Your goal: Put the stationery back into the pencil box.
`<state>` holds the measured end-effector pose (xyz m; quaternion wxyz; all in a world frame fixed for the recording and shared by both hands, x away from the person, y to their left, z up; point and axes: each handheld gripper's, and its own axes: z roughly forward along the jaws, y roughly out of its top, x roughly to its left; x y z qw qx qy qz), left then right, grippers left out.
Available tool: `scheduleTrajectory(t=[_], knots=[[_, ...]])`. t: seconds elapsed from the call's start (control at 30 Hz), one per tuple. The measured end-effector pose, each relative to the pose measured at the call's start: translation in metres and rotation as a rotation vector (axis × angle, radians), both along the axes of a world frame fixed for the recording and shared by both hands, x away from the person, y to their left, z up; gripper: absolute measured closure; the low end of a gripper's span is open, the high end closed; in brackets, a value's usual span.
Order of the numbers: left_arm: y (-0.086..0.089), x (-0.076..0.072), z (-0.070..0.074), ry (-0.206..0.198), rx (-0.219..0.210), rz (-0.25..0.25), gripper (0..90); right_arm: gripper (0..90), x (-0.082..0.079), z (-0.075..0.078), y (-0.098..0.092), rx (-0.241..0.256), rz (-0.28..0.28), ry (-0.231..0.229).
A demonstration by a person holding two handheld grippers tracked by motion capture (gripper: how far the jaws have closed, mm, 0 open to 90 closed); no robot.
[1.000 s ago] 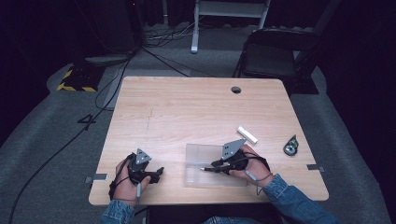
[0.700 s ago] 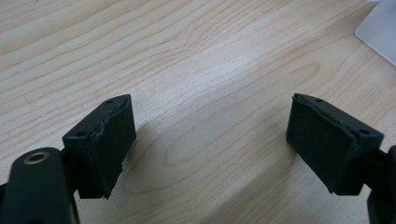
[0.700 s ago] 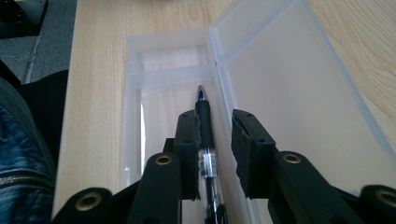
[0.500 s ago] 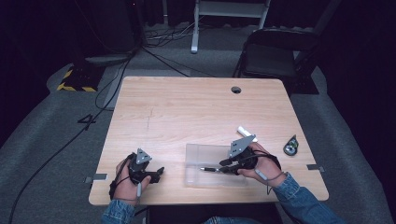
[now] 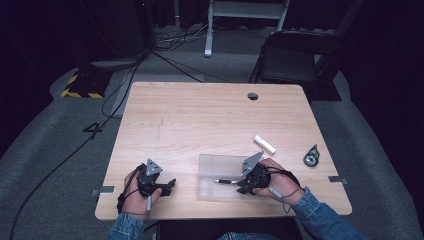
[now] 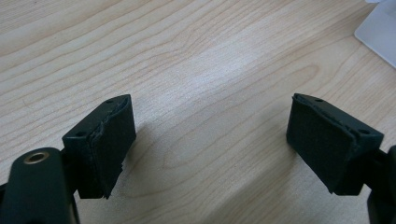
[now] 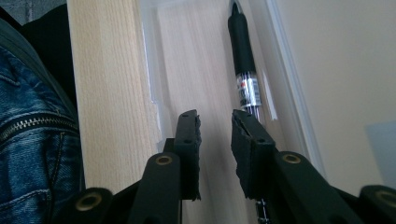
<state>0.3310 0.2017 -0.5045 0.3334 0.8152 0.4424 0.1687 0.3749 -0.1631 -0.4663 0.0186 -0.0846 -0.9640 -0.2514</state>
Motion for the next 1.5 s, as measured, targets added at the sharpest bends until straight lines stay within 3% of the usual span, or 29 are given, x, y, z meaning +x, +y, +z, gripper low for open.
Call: scheduleTrajectory(t=[0.23,0.4,0.87,1.17,1.37,1.5], knots=[[0.000,0.000,0.000,0.000,0.000,0.000,16.0,63.0,-0.002,-0.004,0.002,-0.019,-0.018,0.015],[0.000,0.000,0.000,0.000,0.001,0.000,16.0,57.3,-0.003,-0.004,0.003,-0.028,-0.028,-0.007],[0.000,0.000,0.000,0.000,0.000,0.000,16.0,56.1,-0.005,-0.004,0.004,-0.038,-0.054,-0.025],[0.000,0.000,0.000,0.003,-0.006,-0.001,16.0,52.0,-0.002,0.009,-0.004,0.019,-0.086,-0.013],[-0.002,0.003,0.000,0.002,-0.002,-0.005,15.4,50.9,0.001,0.023,-0.018,0.062,-0.148,-0.029],[-0.004,0.007,0.000,0.003,-0.001,-0.004,15.1,49.1,0.005,0.031,-0.034,0.087,-0.219,-0.042]])
